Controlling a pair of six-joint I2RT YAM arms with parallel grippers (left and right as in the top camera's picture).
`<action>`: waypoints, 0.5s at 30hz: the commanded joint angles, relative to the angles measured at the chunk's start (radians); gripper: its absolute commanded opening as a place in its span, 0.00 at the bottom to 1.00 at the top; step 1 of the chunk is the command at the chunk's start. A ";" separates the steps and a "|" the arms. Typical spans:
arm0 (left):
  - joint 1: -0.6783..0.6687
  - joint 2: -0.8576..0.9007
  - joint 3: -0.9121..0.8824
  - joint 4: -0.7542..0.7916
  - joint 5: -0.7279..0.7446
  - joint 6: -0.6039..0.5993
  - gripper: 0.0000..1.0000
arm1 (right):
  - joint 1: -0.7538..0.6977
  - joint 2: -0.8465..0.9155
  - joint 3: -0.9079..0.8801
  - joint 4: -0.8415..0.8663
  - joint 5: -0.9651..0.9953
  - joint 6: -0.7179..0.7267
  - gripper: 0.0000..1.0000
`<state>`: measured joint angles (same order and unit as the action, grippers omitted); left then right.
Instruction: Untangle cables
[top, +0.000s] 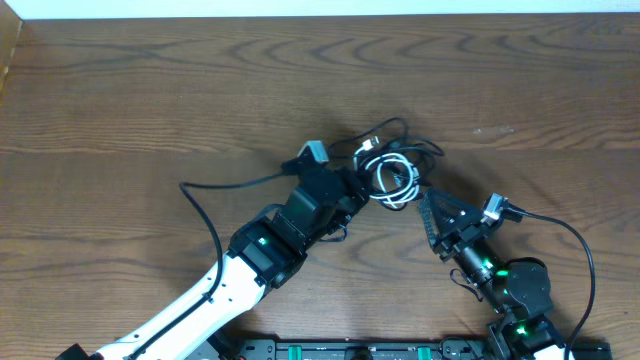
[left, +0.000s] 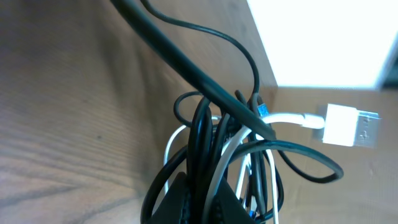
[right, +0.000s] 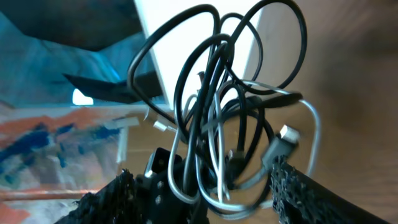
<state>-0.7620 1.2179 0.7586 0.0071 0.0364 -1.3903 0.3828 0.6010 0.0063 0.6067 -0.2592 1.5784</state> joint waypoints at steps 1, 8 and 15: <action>0.000 -0.002 0.006 -0.006 -0.101 -0.192 0.08 | 0.004 0.000 -0.001 -0.051 -0.077 -0.065 0.67; -0.001 -0.002 0.006 0.055 -0.017 -0.216 0.08 | 0.004 0.001 -0.001 -0.233 -0.109 0.017 0.63; -0.015 -0.002 0.006 0.055 -0.001 -0.216 0.08 | 0.004 0.001 -0.001 -0.233 -0.033 0.120 0.61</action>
<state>-0.7689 1.2179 0.7586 0.0528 0.0135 -1.5963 0.3828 0.6018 0.0063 0.3775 -0.3351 1.6302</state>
